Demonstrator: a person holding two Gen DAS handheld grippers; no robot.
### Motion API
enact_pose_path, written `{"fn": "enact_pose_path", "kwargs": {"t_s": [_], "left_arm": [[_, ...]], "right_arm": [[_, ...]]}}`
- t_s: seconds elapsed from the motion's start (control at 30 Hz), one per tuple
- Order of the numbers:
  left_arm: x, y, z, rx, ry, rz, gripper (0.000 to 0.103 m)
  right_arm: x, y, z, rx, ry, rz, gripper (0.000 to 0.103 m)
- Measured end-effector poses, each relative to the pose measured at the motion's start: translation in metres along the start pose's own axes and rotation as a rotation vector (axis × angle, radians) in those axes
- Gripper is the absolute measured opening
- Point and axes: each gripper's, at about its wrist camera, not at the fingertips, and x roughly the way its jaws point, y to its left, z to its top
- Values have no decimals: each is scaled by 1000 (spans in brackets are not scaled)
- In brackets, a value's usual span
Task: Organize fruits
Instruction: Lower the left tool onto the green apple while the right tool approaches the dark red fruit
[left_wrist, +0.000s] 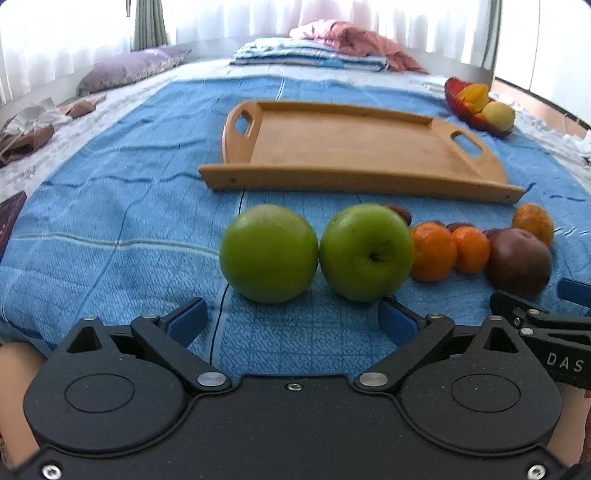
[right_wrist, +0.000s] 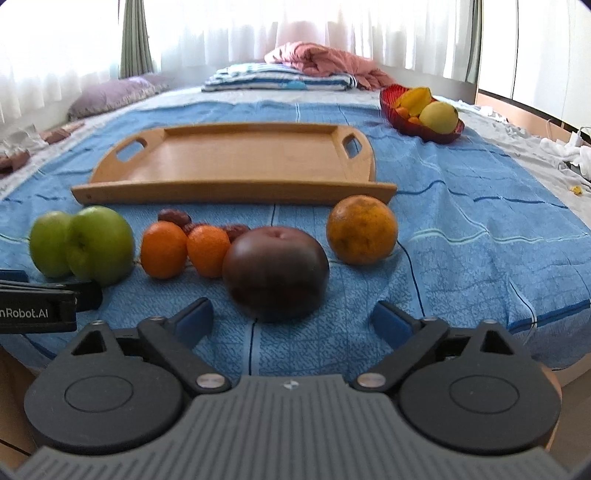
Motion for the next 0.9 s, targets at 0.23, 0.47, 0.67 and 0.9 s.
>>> {"fn": "enact_pose_path", "kwargs": {"t_s": [0.23,0.47,0.67,0.9], "left_arm": [[-35,-10,6,51,-160,-24,83],[-50,-19,13,93,-201,-88,61],[-40,-26,8,88,-152,-128,58],[-27,-31,6,56,-123,-119,54]], "right_arm": [[-10,-2,5,39,-74,43,87],[-8,-5,10,68,-87,39,78],[-4,-5,10,60,-74,60,76],[1,-3,11,31,-72,62,75]]}}
